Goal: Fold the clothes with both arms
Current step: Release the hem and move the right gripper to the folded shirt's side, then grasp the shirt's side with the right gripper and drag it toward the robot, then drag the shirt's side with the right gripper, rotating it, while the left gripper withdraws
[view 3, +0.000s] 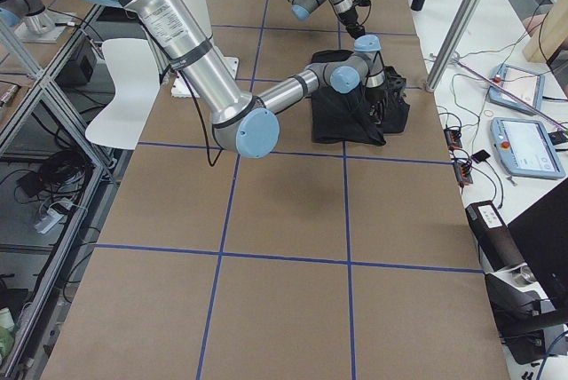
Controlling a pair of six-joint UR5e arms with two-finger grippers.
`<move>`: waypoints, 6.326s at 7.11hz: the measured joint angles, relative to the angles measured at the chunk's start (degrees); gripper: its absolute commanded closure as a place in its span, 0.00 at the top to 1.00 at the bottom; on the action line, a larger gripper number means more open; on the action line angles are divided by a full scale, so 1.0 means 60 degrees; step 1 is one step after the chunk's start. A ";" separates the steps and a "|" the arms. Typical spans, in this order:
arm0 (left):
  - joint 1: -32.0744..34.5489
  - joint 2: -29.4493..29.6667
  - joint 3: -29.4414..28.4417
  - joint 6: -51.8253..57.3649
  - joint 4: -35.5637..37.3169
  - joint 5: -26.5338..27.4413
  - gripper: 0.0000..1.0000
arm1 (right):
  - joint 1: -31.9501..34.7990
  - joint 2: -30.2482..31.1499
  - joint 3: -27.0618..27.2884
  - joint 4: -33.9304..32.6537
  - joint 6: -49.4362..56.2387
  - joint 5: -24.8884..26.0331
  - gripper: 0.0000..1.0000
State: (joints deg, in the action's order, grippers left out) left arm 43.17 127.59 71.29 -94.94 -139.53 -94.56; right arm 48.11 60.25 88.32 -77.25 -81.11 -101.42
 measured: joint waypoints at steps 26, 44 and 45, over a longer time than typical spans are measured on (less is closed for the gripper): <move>-0.0577 -0.1385 0.4179 -0.1537 0.2338 -0.1886 0.81 | -0.5823 0.4732 0.7553 -0.1346 -0.4585 -0.1576 1.00; -0.2626 -0.1279 0.3337 -0.2117 0.3073 -0.0852 0.00 | -0.2816 0.3436 0.5978 -0.1290 -0.4484 -0.1531 1.00; -0.2440 -0.1264 0.3348 -0.1655 0.3072 -0.0796 0.00 | -0.2804 0.3435 0.5952 -0.1290 -0.4481 -0.1500 1.00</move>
State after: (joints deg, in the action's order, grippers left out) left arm 28.53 120.00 91.38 -104.87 -121.10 -99.34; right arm 31.29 80.86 124.03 -84.99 -108.00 -110.42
